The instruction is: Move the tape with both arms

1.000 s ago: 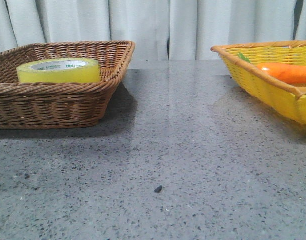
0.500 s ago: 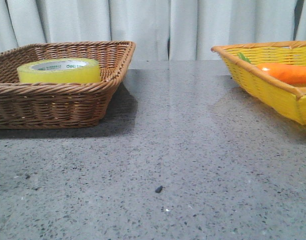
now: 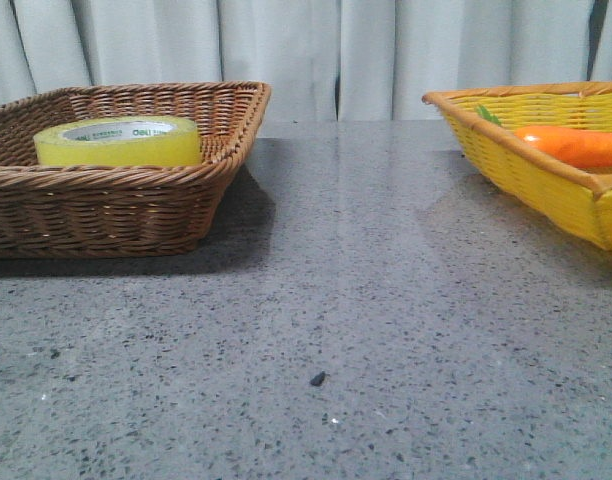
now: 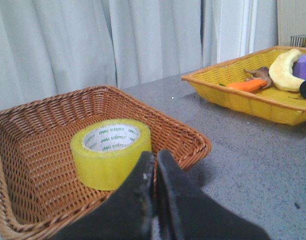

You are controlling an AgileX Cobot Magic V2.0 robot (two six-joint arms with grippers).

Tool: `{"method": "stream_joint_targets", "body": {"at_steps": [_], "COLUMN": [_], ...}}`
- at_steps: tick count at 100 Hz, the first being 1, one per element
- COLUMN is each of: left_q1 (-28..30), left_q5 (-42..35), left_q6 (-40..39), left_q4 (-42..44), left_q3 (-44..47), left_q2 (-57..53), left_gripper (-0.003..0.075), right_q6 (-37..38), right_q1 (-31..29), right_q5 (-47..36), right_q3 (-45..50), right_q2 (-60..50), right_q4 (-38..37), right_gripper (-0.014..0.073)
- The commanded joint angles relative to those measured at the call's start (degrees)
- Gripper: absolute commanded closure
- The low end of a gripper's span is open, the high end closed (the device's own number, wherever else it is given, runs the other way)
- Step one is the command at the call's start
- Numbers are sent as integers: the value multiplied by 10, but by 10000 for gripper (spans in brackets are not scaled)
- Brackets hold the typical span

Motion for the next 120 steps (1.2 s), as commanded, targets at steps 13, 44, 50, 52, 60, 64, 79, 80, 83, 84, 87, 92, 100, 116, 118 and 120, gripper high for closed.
{"method": "stream_joint_targets", "body": {"at_steps": [13, 44, 50, 52, 60, 64, 79, 80, 83, 84, 87, 92, 100, 116, 118, 120], "left_q1": [2, 12, 31, 40, 77, 100, 186, 193, 207, 210, 226, 245, 268, 294, 296, 297], "left_q5": [-50, -62, -91, -104, -142, -155, -170, -170, -170, -170, -170, -169, -140, -65, -50, -35], "left_q6": [-4, -4, -10, -11, -19, -24, -24, -25, -27, -28, -37, -59, -82, -82, -82, -83], "left_q4": [-7, 15, 15, 15, 15, 15, 25, 28, 42, 45, 56, 59, 59, 59, 59, 59], "left_q3": [2, 31, 54, 62, 92, 107, 148, 151, 157, 159, 167, 175, 175, 175, 175, 175], "left_q2": [6, -4, -16, -21, -51, -63, -93, -94, -99, -102, -108, -113, -113, -113, -113, -113], "left_gripper": [741, 741, 741, 741, 741, 741, 741, 741, 741, 741, 741, 741, 741, 741, 741, 741], "right_q6": [-2, -2, -2, -2, -2, -2, -2, -2, -2, -2, -2, -2, -2, -2, -2, -2], "right_q1": [0, 0, 0, 0, 0, 0, 0, 0, 0, 0, 0, 0, 0, 0, 0, 0], "right_q5": [-50, -50, -50, -50, -50, -50, -50, -50, -50, -50, -50, -50, -50, -50, -50, -50], "right_q3": [-15, -15, -15, -15, -15, -15, -15, -15, -15, -15, -15, -15, -15, -15, -15, -15], "right_q2": [5, 5, 5, 5, 5, 5, 5, 5, 5, 5, 5, 5, 5, 5, 5, 5], "right_q4": [-8, -8, -8, -8, -8, -8, -8, -8, -8, -8, -8, -8, -8, -8, -8, -8], "right_gripper": [660, 660, 660, 660, 660, 660, 660, 660, 660, 660, 660, 660, 660, 660, 660, 660]}}
